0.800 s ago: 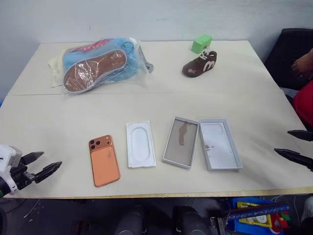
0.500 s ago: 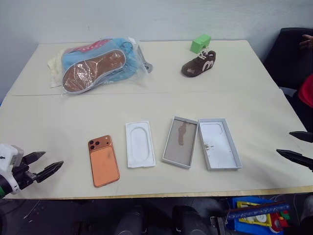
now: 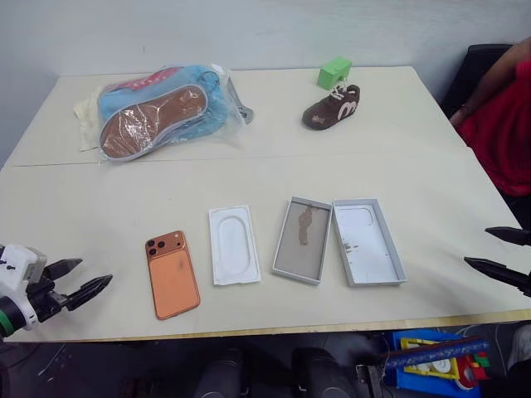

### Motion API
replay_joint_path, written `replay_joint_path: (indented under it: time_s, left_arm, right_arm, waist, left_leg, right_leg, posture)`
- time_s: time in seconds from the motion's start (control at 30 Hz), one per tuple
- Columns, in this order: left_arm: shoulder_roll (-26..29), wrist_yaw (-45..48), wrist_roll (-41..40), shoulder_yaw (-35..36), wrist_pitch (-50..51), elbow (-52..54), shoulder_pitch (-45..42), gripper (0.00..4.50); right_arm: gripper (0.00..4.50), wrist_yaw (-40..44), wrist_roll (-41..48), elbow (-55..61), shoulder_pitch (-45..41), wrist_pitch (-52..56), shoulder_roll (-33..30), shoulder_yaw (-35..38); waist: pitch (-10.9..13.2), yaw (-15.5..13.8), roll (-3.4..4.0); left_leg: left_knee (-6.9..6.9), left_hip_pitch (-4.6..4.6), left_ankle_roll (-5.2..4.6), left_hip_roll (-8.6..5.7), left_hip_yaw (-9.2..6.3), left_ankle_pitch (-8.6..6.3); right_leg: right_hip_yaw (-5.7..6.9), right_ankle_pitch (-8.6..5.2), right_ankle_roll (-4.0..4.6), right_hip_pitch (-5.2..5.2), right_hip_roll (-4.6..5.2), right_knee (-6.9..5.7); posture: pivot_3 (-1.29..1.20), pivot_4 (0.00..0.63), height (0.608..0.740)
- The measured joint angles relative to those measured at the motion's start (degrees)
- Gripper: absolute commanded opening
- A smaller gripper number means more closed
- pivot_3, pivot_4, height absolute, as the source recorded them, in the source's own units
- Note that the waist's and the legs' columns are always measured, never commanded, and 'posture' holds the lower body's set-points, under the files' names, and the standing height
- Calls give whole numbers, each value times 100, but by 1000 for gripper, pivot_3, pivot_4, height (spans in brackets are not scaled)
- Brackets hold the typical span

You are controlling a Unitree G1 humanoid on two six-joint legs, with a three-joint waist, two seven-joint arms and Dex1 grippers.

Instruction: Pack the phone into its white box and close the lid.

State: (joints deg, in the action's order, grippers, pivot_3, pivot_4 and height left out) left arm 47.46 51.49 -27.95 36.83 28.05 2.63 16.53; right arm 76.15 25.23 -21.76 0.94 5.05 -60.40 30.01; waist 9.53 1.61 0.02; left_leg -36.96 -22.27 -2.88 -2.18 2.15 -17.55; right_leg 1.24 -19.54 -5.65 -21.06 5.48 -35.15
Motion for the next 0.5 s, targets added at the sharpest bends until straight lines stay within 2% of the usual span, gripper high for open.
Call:
replay_joint_path:
  time_s: [0.17,0.3,0.5]
  left_arm:
    - [70,60,-613,-116,960,584,-232,4500]
    - [351,186,-1573,-412,2167,1396,-558,4500]
    - [474,-408,-2399,-1240,4138,1390,-1660,4500]
  right_arm:
    - [4475,-94,143,872,167,236,96,0]
    - [4475,-190,542,2376,504,855,225,-77]
    - [4475,-606,832,4257,476,1393,369,-653]
  waist:
    - [0,-20,1]
    - [1,-19,4]
    - [2,-19,3]
  left_leg:
    - [-3,-1,3,-1,-3,-1]
    - [-4,0,-3,-1,-7,2]
    - [-9,5,-12,-1,-7,9]
  right_leg:
    - [0,0,0,3,0,-3]
    - [0,0,-1,3,0,-13]
    - [-1,1,-1,1,-3,-41]
  posture:
    - [0,150,740]
    - [0,150,740]
    - [0,150,740]
